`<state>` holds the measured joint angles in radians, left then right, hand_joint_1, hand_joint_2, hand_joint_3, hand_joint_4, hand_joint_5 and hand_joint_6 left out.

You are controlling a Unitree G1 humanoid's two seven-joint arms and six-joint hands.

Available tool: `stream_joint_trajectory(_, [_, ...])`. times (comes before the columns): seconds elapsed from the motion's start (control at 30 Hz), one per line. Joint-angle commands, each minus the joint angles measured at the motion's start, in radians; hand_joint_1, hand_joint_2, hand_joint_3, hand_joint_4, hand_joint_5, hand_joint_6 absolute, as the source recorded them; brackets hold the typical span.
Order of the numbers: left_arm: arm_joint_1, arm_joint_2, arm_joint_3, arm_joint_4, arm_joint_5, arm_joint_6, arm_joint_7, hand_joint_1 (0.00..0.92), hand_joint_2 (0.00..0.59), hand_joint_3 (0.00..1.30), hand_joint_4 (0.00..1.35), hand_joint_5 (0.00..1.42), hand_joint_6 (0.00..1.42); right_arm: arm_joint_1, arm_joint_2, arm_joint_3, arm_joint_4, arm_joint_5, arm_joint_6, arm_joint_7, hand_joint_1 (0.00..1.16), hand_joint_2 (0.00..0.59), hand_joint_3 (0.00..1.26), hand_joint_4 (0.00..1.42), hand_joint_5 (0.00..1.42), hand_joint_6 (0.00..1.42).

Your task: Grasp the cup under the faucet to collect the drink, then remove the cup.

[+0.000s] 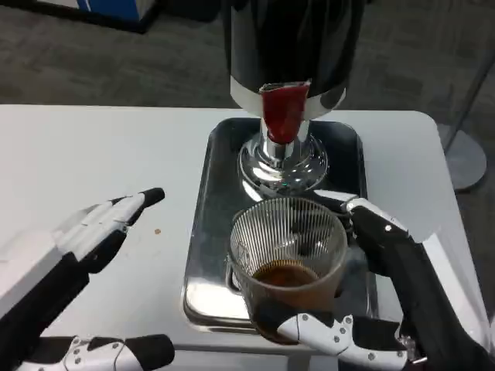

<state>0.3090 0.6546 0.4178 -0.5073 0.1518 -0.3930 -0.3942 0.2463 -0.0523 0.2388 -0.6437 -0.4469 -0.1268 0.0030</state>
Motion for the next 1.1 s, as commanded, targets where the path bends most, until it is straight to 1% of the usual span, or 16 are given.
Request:
stream_joint_trajectory(0.03, [0.033,-0.008,0.02,-0.031,-0.021,0.006,-0.018,0.0,0.033,0.01,0.0,0.0,0.0,0.029,-0.001,0.014,-0.053,0.021,-0.007,0.011,0.84,0.478,0.67,0.61,0.84,0.94])
stream_joint_trajectory(0.13, [0.047,-0.01,0.028,-0.042,-0.023,0.01,-0.021,0.0,0.033,0.01,0.0,0.0,0.0,0.043,-0.001,0.019,-0.066,0.022,-0.006,0.018,0.84,0.481,0.67,0.61,0.84,0.94])
stream_joint_trajectory(0.17, [0.054,-0.011,0.034,-0.046,-0.027,0.011,-0.022,0.0,0.033,0.01,0.0,0.0,0.0,0.046,-0.001,0.021,-0.068,0.021,-0.005,0.019,0.83,0.492,0.67,0.61,0.84,0.94])
stream_joint_trajectory(0.23, [0.066,-0.009,0.043,-0.051,-0.033,0.009,-0.027,0.0,0.036,0.01,0.0,0.0,0.0,0.05,-0.003,0.025,-0.071,0.019,-0.006,0.024,0.83,0.497,0.67,0.61,0.84,0.94])
stream_joint_trajectory(0.27, [0.069,-0.008,0.046,-0.052,-0.034,0.007,-0.029,0.0,0.038,0.01,0.0,0.0,0.0,0.051,-0.004,0.027,-0.071,0.018,-0.006,0.026,0.83,0.51,0.67,0.61,0.84,0.94])
stream_joint_trajectory(0.4, [0.082,-0.006,0.054,-0.061,-0.029,-0.002,-0.04,0.0,0.04,0.01,0.0,0.0,0.0,0.052,-0.005,0.035,-0.072,0.012,-0.007,0.033,0.83,0.516,0.67,0.61,0.84,0.94])
stream_joint_trajectory(0.53, [0.088,0.019,0.057,-0.079,0.011,-0.004,-0.064,0.0,0.042,0.01,0.0,0.0,0.0,0.052,-0.006,0.042,-0.073,0.011,-0.004,0.038,0.83,0.534,0.67,0.61,0.84,0.94])
stream_joint_trajectory(0.63, [0.081,0.04,0.054,-0.102,0.032,0.023,-0.092,0.0,0.046,0.01,0.0,0.0,0.0,0.05,-0.006,0.044,-0.071,0.012,-0.002,0.04,0.83,0.537,0.67,0.61,0.84,0.94])
stream_joint_trajectory(0.67, [0.076,0.049,0.051,-0.118,0.045,0.042,-0.105,0.0,0.047,0.01,0.0,0.0,0.0,0.049,-0.006,0.044,-0.07,0.013,-0.001,0.04,0.85,0.433,0.65,0.6,0.85,0.94])
stream_joint_trajectory(0.7, [0.074,0.05,0.049,-0.135,0.056,0.055,-0.113,0.0,0.048,0.01,0.0,0.0,0.0,0.048,-0.005,0.044,-0.069,0.014,-0.001,0.041,0.87,0.295,0.63,0.62,0.85,0.94])
stream_joint_trajectory(0.73, [0.075,0.052,0.047,-0.149,0.064,0.065,-0.119,0.0,0.049,0.01,0.0,0.0,0.0,0.047,-0.005,0.044,-0.067,0.014,-0.001,0.041,0.88,0.197,0.65,0.63,0.85,0.94])
stream_joint_trajectory(0.77, [0.076,0.052,0.046,-0.159,0.068,0.072,-0.124,0.0,0.05,0.0,0.0,0.0,0.0,0.046,-0.006,0.044,-0.066,0.014,-0.001,0.042,0.88,0.166,0.66,0.63,0.85,0.95])
stream_joint_trajectory(0.83, [0.082,0.051,0.048,-0.175,0.076,0.084,-0.137,0.0,0.051,0.0,0.0,0.0,0.0,0.044,-0.006,0.044,-0.063,0.014,0.0,0.042,0.88,0.152,0.66,0.64,0.86,0.96])
stream_joint_trajectory(0.97, [0.092,0.047,0.063,-0.188,0.073,0.098,-0.151,0.0,0.053,0.0,0.0,0.0,0.0,0.038,-0.005,0.042,-0.055,0.017,0.001,0.04,0.88,0.149,0.66,0.64,0.86,0.96])
stream_joint_trajectory(1.1, [0.109,0.037,0.097,-0.193,0.066,0.101,-0.154,0.0,0.059,0.0,0.0,0.0,0.0,0.026,-0.004,0.044,-0.04,0.023,0.0,0.04,0.88,0.147,0.66,0.64,0.86,0.96])
